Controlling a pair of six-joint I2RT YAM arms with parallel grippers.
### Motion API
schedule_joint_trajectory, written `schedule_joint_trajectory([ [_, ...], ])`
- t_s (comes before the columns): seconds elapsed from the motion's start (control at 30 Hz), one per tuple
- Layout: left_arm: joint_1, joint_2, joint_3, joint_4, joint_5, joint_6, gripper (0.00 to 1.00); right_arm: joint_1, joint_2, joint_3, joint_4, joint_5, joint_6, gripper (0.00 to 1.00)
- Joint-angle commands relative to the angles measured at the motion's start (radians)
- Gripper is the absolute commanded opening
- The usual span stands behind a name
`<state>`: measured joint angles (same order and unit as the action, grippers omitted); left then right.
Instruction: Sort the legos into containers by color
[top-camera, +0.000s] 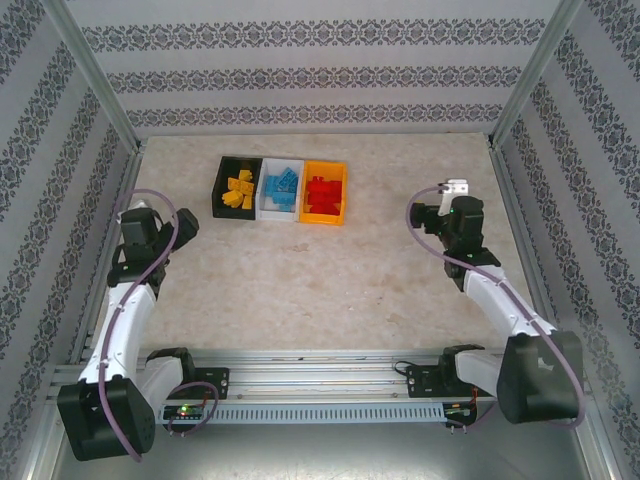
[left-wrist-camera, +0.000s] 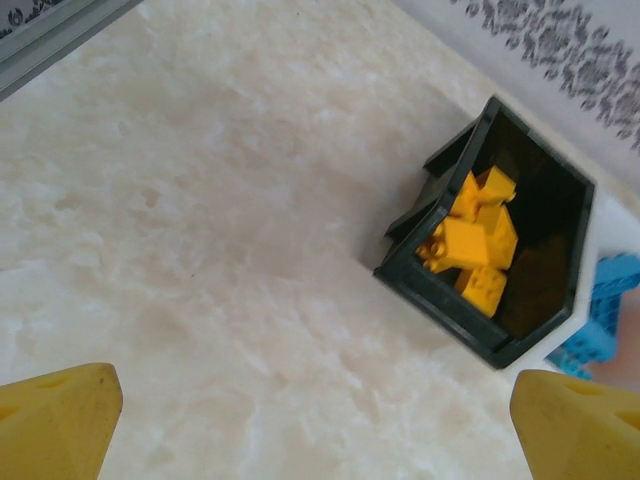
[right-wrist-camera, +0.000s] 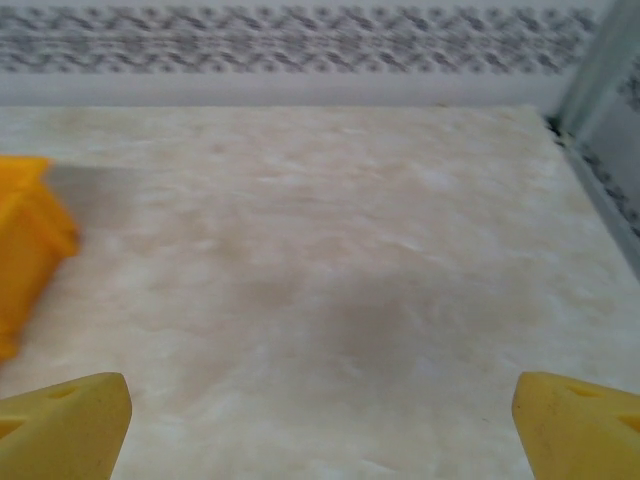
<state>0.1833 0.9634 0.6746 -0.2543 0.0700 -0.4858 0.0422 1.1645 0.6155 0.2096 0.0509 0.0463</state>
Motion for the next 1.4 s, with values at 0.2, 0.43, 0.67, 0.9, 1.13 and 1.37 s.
schedule_joint_trajectory([
  [0.2,-0.007,-0.042,-0.108,0.198,-0.003,0.217,1.00,-0.050,0.194,-0.039,0.161,-0.109,-0.038,0.98],
  [0.43,-0.007,-0.044,-0.247,0.479,-0.013,0.285,1.00,-0.064,0.265,-0.051,0.233,-0.134,-0.056,0.98],
  [0.67,-0.007,0.111,-0.308,0.720,-0.030,0.339,1.00,-0.064,0.295,-0.017,0.210,-0.166,-0.066,0.98],
  [0.9,-0.017,0.284,-0.308,0.858,-0.004,0.334,1.00,-0.064,0.296,-0.014,0.201,-0.168,-0.063,0.98],
  [1.13,-0.058,0.438,-0.264,0.959,0.002,0.343,1.00,-0.064,0.307,0.000,0.188,-0.172,-0.066,0.98],
  [1.37,-0.103,0.543,-0.231,1.015,0.032,0.423,1.00,-0.059,0.311,0.004,0.179,-0.182,-0.072,0.98],
])
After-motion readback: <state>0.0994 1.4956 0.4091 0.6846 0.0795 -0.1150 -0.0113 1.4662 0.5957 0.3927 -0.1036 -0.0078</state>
